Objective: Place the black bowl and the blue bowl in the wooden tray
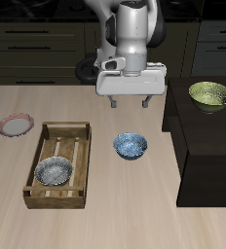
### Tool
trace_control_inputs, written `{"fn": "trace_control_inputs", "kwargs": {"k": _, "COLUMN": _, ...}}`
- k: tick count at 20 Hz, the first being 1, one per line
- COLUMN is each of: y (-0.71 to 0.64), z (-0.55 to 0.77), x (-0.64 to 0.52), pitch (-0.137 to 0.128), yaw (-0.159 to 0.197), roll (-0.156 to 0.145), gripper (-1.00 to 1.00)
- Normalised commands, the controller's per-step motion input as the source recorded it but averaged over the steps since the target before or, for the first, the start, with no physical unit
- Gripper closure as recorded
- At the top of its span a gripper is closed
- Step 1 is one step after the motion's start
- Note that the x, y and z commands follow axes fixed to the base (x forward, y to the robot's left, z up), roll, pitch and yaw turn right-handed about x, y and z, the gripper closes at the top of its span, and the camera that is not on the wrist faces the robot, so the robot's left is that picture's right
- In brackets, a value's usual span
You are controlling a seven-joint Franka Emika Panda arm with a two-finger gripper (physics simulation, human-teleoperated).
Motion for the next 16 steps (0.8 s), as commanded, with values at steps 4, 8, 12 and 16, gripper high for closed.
{"fn": "trace_control_inputs", "kwargs": {"k": 4, "y": 0.15, "z": -0.09, "x": -0.06, "pitch": 0.018, "yaw": -0.009, "roll": -0.02, "gripper": -1.0}}
{"fn": "trace_control_inputs", "kwargs": {"k": 8, "y": 0.27, "z": -0.13, "x": -0.06, "pitch": 0.036, "yaw": 0.011, "roll": 0.035, "gripper": -1.0}}
{"fn": "trace_control_inputs", "kwargs": {"k": 12, "y": 0.24, "z": -0.08, "x": 0.0, "pitch": 0.001, "yaw": -0.005, "roll": 0.02, "gripper": -1.0}}
{"fn": "trace_control_inputs", "kwargs": {"k": 16, "y": 0.08, "z": -0.05, "x": 0.07, "pitch": -0.014, "yaw": -0.013, "roll": 0.013, "gripper": -1.0}}
